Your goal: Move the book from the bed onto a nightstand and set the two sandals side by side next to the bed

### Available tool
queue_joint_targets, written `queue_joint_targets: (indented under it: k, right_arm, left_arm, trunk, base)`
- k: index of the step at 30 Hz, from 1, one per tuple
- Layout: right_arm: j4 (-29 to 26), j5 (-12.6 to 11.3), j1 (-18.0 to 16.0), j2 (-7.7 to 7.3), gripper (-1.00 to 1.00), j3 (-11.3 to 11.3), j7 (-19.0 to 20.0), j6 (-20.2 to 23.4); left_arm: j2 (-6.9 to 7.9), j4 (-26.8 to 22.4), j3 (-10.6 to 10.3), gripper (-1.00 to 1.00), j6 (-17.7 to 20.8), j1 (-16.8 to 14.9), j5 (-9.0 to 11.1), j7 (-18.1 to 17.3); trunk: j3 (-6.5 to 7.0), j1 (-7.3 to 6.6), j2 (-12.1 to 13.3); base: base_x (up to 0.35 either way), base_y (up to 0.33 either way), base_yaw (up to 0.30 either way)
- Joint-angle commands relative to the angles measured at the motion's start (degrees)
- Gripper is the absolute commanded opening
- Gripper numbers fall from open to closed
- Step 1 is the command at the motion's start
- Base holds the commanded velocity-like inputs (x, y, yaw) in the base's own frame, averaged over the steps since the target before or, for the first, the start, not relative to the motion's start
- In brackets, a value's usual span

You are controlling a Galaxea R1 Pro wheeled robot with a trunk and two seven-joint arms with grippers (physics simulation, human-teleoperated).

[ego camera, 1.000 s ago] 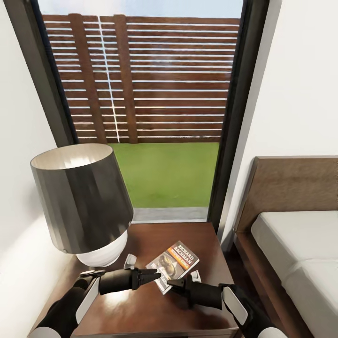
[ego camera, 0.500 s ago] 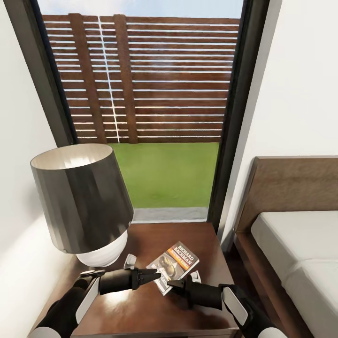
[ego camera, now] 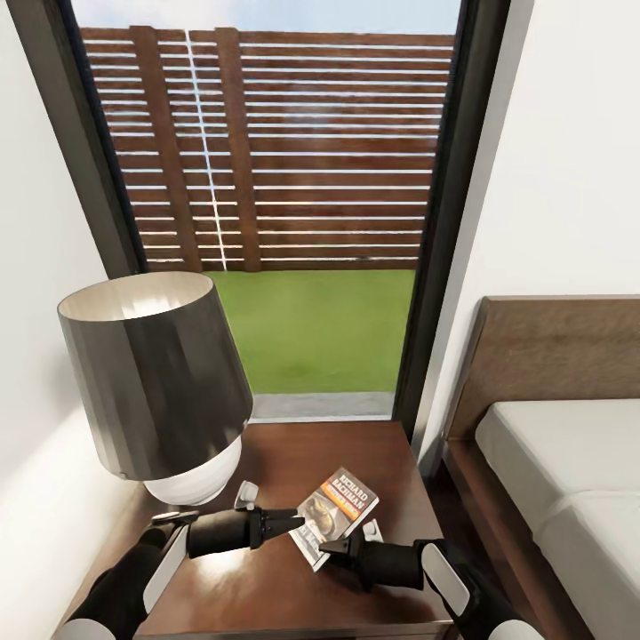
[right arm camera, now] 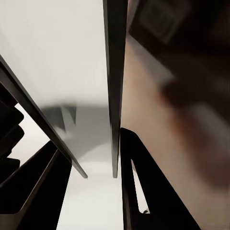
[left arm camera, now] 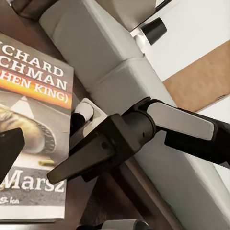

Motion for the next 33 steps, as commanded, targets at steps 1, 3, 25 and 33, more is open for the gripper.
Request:
queue_joint_targets:
  k: [1, 3, 25, 33]
  right_arm:
    - [0.0, 0.0, 0.0, -0.01, -1.0, 0.0, 0.2, 0.2]
    - [0.0, 0.0, 0.0, -0.01, -1.0, 0.0, 0.2, 0.2]
    - [-0.1, 0.0, 0.0, -0.01, -1.0, 0.0, 0.2, 0.1]
    - [-0.2, 0.0, 0.0, -0.04, 1.0, 0.0, 0.3, 0.1]
  left_arm:
    - [0.07, 0.0, -0.2, 1.0, 0.6, 0.0, 0.5, 0.0]
    - [0.06, 0.0, -0.2, 1.0, 0.6, 0.0, 0.5, 0.0]
    - [0.03, 0.0, -0.3, 1.0, 0.6, 0.0, 0.5, 0.0]
    - [0.06, 0.0, -0.3, 1.0, 0.6, 0.0, 0.5, 0.0]
  trunk:
    - [-0.05, -0.01, 0.0]
    - [-0.05, -0.01, 0.0]
    - [-0.72, 0.06, -0.1]
    - [-0.72, 0.06, -0.1]
  base:
    - [0.0, 0.0, 0.0]
    - [0.0, 0.0, 0.0]
    - [0.0, 0.0, 0.0]
    - [0.0, 0.0, 0.0]
